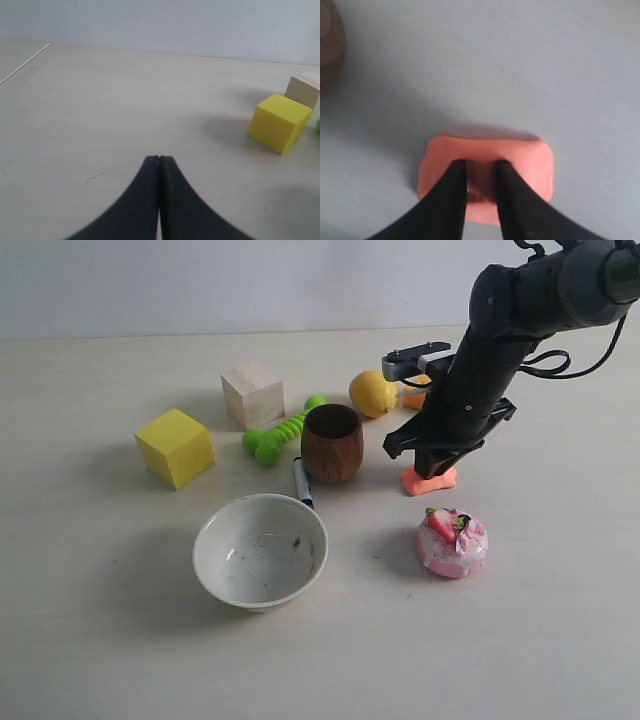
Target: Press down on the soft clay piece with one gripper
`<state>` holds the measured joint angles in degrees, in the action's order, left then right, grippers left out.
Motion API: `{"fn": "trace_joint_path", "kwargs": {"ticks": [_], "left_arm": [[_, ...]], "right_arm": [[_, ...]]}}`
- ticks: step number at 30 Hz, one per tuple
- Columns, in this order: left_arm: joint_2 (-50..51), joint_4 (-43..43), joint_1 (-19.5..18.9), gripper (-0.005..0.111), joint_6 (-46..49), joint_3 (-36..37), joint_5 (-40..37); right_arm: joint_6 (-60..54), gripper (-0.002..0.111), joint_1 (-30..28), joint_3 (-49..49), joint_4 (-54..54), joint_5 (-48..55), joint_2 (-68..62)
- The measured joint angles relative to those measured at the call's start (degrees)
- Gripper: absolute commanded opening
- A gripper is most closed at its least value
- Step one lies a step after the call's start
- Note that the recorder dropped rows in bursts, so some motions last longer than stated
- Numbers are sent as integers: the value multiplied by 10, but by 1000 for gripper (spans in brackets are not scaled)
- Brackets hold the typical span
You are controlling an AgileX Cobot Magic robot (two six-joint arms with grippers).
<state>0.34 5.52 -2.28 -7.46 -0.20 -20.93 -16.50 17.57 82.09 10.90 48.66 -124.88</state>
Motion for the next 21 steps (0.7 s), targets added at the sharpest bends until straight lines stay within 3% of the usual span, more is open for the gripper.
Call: {"fn": "trace_joint_path", "kwargs": {"ticks": [21], "left_arm": [[0,0,0,0,0,0,0]], "right_arm": [[0,38,-1,-4,22,-6,7]]}}
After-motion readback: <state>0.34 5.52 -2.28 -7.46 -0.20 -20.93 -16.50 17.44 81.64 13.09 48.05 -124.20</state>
